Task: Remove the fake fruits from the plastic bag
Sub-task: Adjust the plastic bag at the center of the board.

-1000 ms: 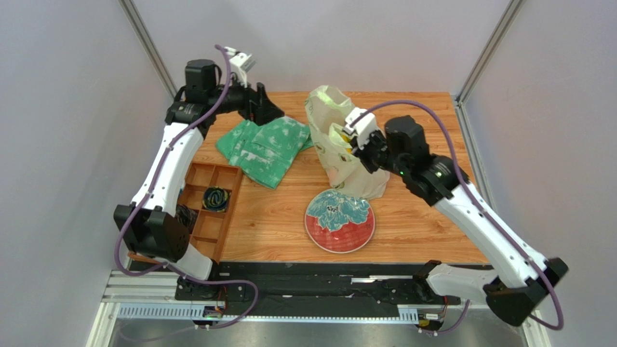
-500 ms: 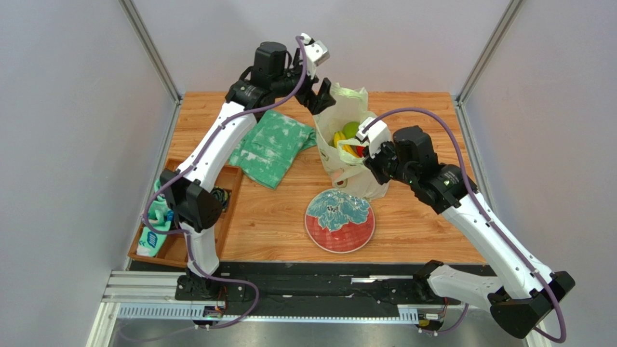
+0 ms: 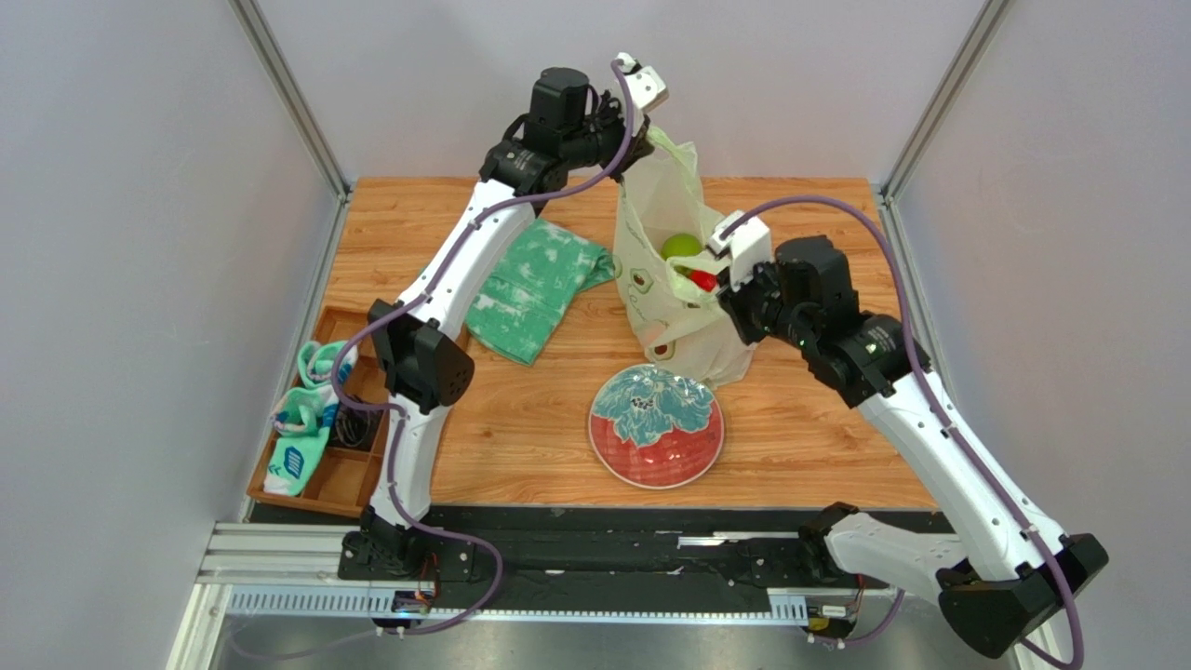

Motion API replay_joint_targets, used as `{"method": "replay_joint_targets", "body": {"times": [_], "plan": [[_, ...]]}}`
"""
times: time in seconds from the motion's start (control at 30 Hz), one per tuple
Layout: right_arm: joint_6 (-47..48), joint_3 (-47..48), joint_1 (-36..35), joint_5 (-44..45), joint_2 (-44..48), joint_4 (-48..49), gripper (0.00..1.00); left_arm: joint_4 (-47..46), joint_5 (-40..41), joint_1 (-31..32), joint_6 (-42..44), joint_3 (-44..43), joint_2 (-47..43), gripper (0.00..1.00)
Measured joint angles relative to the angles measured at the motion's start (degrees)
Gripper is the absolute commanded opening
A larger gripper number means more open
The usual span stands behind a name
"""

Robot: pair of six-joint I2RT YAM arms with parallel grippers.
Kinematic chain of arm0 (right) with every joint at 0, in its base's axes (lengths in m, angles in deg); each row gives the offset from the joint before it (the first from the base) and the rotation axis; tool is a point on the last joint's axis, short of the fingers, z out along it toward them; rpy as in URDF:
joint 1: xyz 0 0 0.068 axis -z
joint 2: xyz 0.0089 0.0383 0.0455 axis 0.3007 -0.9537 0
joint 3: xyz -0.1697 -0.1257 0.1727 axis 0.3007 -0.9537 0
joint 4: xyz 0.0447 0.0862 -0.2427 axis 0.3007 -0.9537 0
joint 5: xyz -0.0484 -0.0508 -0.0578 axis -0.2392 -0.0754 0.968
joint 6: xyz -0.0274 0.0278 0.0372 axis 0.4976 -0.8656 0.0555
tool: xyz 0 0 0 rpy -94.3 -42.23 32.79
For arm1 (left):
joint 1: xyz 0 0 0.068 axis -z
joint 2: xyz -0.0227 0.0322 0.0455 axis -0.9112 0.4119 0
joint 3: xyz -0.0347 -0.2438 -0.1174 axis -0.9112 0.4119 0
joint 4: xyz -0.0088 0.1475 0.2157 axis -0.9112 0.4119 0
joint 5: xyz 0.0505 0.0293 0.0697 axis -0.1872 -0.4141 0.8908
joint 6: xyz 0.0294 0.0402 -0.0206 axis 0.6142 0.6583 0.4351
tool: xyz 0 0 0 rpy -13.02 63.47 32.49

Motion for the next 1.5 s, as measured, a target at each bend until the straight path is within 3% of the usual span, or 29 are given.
{"method": "replay_joint_targets", "body": {"times": [0.13, 0.27, 0.43, 0.53, 0.6, 0.67, 0.8, 0.9, 0.93, 1.03, 1.1, 1.2, 1.3, 1.33, 1.5], "plan": [[-1.8, 5.9, 12.3, 1.2, -6.9, 4.1, 0.0, -2.1, 1.3, -0.7, -4.0, -1.2, 0.3, 0.0], [-5.4, 28.4, 24.6, 1.6, -26.7, 8.4, 0.0, -5.5, 5.4, -2.7, -9.2, -2.7, 0.3, 0.0], [-9.8, 61.4, 30.4, 1.2, -50.6, 10.8, 0.0, -10.6, 8.2, -6.1, -12.7, -8.5, 1.5, 0.0], [-10.9, 67.5, 30.5, 0.9, -53.0, 11.1, 0.0, -14.4, 8.1, -6.4, -13.4, -11.0, 1.3, 0.0], [-10.9, 62.5, 30.3, 0.5, -49.0, 14.2, 0.0, -14.9, 7.4, -6.2, -13.6, -9.9, -0.3, 0.0], [-10.6, 47.2, 30.9, -0.3, -39.1, 17.2, 0.0, -14.4, 5.2, -5.9, -13.7, -3.6, -4.7, 0.0], [-7.7, 15.1, 31.8, -1.8, -16.9, 21.2, 0.0, -14.6, 0.5, -4.8, -14.2, 19.4, -17.0, 0.0], [-4.0, -3.2, 31.6, -2.2, -5.2, 21.4, 0.33, -13.5, -2.7, -3.4, -15.7, 36.5, -24.4, 0.0], [-2.6, -7.8, 31.8, -2.2, -2.8, 19.9, 0.58, -12.6, -3.6, -3.1, -16.7, 41.4, -26.0, 0.0], [0.0, -14.9, 32.4, -1.7, -0.5, 13.9, 0.75, -11.3, -5.7, -2.7, -19.4, 53.0, -28.4, 0.0], [1.4, -15.2, 32.7, -2.3, -0.5, 9.2, 0.81, -10.0, -6.8, -2.7, -21.0, 57.5, -28.9, 0.0], [2.2, -9.3, 32.9, -7.0, -0.8, 2.9, 0.81, -8.8, -7.7, -2.7, -24.4, 60.2, -28.9, 0.01], [2.2, -0.1, 31.6, -12.5, -1.2, 1.6, 0.75, -10.2, -8.3, -2.7, -28.1, 60.5, -29.4, 0.03], [2.3, 2.6, 30.3, -14.1, -1.4, 2.1, 0.64, -10.9, -8.4, -2.7, -29.3, 60.5, -29.7, 0.03], [6.4, 5.7, 20.2, -18.7, -4.0, 3.4, 0.43, -13.6, -8.3, -2.7, -33.2, 60.5, -31.0, 0.03]]}}
